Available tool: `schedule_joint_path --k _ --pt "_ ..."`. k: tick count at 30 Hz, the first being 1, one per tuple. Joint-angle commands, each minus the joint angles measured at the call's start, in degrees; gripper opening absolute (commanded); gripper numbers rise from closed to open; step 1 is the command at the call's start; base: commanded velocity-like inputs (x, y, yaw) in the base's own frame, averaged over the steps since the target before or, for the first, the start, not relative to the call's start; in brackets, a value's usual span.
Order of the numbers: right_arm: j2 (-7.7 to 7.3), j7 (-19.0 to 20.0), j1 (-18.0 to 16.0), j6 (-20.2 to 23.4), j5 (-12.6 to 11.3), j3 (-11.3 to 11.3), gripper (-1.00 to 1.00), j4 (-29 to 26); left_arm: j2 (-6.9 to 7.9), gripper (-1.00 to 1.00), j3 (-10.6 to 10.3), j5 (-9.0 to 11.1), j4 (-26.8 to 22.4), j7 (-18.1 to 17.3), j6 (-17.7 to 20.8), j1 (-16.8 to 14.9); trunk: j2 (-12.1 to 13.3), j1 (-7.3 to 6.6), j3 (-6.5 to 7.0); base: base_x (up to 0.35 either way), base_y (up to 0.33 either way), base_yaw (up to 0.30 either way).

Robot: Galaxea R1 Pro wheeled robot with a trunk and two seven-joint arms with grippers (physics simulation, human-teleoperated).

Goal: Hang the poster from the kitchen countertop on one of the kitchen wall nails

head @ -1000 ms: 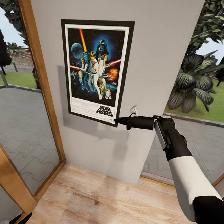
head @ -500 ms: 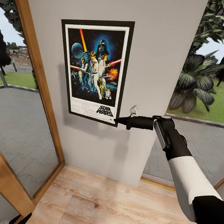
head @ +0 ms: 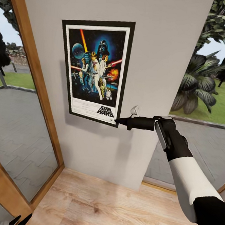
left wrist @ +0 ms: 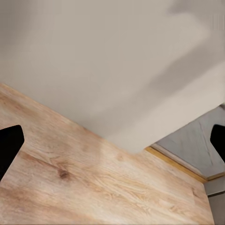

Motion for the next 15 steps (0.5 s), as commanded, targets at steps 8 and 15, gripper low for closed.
schedule_joint_path --k 8,15 --pt "-0.05 -0.1 -0.07 0.62 -0.61 0.12 -1.0 0.03 0.05 1.0 -0.48 0.51 -0.07 -0.02 -0.23 -0.04 -0.13 0.04 -0.13 0.138 0.0 0.0" --pt "-0.06 -0.09 -0.07 0.62 -0.66 0.11 -1.0 0.0 0.05 1.0 -0.48 0.51 -0.07 -0.01 -0.23 -0.04 -0.13 0.04 -0.13 0.117 0.0 0.0"
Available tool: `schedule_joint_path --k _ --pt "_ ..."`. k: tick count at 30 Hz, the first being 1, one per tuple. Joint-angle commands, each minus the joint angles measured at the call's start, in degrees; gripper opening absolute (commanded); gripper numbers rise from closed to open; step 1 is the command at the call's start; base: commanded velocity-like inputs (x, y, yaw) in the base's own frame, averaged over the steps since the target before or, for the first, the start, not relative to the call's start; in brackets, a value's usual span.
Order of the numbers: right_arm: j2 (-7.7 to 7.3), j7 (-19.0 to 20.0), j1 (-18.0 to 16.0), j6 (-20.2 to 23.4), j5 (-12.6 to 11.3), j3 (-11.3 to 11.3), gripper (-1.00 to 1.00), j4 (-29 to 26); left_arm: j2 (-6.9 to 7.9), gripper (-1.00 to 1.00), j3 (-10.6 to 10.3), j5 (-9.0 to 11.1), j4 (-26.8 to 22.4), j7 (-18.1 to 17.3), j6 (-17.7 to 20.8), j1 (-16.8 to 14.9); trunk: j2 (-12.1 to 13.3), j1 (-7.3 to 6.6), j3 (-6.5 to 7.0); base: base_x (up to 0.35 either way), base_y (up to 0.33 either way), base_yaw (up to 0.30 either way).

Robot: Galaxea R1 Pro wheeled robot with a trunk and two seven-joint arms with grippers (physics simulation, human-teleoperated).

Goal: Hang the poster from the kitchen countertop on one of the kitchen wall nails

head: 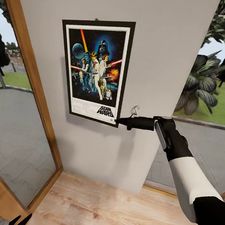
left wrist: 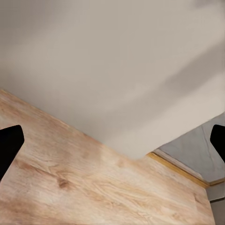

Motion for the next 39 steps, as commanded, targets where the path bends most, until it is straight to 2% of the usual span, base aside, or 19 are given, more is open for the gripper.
schedule_joint_path --k 1,21,27,39 --pt "-0.07 -0.06 -0.07 0.63 -0.63 0.14 -1.0 0.0 0.04 1.0 -0.48 0.51 -0.06 -0.08 -0.23 -0.04 -0.12 0.06 -0.12 0.164 0.0 0.0" --pt "0.04 -0.1 -1.52 1.61 -0.81 -0.3 -1.0 -0.08 0.04 1.0 -0.43 0.51 -0.05 -0.16 -0.23 -0.04 -0.12 0.06 -0.12 0.008 0.0 0.0" --pt "0.77 -0.94 -2.48 4.91 -0.88 -0.3 -1.0 -0.54 0.04 1.0 -0.45 0.51 -0.06 -0.17 -0.23 -0.04 -0.12 0.06 -0.12 0.0 0.0 0.0" --pt "2.6 -2.58 -2.7 5.45 -0.85 -0.3 -1.0 -0.7 0.04 1.0 -0.48 0.51 -0.07 -0.17 -0.23 -0.04 -0.12 0.06 -0.12 0.0 0.0 0.0"
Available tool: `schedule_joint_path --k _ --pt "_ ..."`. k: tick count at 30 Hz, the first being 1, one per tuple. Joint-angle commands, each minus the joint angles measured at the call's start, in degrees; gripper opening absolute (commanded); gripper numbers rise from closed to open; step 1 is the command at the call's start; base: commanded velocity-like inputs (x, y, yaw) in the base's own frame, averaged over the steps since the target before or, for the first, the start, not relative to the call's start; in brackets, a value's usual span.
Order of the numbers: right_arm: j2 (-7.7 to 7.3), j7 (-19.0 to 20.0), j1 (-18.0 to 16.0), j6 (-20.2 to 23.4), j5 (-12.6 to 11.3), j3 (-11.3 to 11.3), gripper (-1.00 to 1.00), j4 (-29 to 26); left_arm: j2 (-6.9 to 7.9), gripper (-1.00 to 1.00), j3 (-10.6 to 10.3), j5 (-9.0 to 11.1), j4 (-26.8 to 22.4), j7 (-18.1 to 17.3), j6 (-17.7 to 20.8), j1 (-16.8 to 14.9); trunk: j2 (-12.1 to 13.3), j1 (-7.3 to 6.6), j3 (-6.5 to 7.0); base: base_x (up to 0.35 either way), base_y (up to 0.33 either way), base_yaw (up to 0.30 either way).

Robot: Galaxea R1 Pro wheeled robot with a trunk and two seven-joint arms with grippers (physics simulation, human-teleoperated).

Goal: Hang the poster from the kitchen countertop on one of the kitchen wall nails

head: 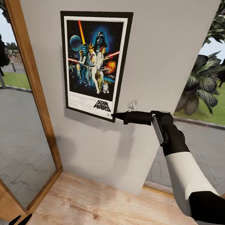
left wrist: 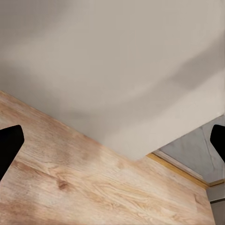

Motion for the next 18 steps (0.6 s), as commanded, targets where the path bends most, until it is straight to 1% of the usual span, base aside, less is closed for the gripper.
schedule_joint_path --k 1,5,18 --pt "0.09 -0.78 -0.07 0.67 -0.66 0.08 -1.0 0.04 0.04 1.0 -0.48 0.51 -0.05 -0.08 -0.23 -0.04 -0.13 0.04 -0.13 0.0 0.0 0.0" --pt "0.31 -1.36 -0.07 0.71 -0.7 0.08 -1.0 0.08 0.04 1.0 -0.47 0.51 -0.07 -0.08 -0.23 -0.04 -0.13 0.04 -0.13 0.0 0.0 0.0" --pt "0.39 -1.56 -0.07 0.68 -0.72 0.08 -1.0 0.09 0.07 1.0 -0.4 0.51 -0.03 -0.08 -0.23 -0.04 -0.13 0.04 -0.13 0.0 0.0 0.0"
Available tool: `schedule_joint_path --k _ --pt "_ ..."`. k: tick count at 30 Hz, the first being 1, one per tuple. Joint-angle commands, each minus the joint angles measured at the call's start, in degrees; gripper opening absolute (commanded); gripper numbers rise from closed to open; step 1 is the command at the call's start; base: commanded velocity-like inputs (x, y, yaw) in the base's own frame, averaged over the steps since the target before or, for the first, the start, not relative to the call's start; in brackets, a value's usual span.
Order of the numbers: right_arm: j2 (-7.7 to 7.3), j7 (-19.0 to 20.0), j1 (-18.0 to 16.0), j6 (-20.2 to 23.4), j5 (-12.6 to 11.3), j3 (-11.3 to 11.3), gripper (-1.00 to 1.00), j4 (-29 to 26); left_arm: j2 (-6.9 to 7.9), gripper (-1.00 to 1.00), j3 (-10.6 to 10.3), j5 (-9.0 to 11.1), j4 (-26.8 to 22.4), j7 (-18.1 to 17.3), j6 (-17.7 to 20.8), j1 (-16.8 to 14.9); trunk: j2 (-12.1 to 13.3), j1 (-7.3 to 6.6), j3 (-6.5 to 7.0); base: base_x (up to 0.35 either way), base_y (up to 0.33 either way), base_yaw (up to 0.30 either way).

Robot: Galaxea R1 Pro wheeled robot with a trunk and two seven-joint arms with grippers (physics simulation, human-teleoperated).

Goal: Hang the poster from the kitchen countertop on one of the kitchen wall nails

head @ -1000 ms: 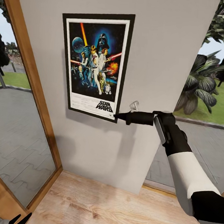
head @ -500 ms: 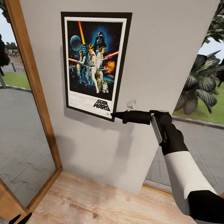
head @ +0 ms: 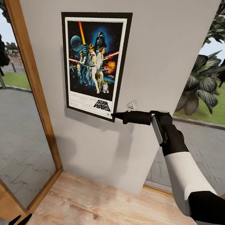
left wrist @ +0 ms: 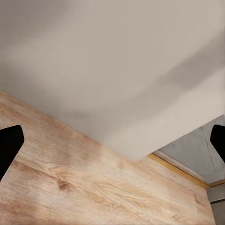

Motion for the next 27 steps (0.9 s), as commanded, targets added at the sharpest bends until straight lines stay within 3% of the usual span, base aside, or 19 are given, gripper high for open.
schedule_joint_path --k 1,16,27 --pt "-0.06 -0.06 -0.06 0.64 -0.6 0.03 -1.0 0.01 0.05 1.0 -0.49 0.51 -0.06 -0.08 -0.23 -0.04 -0.13 0.04 -0.13 0.018 0.0 0.0" --pt "-0.18 -0.06 -0.06 0.64 -0.84 -0.22 -1.0 -0.07 0.1 1.0 -0.49 0.51 -0.04 -0.08 -0.23 -0.04 -0.13 0.04 -0.13 0.04 -0.019 0.0" --pt "-0.18 -0.06 -0.06 0.64 -0.95 -0.38 -1.0 -0.07 0.1 1.0 -0.49 0.51 -0.04 -0.08 -0.23 -0.04 -0.13 0.04 -0.13 0.13 0.0 0.0"
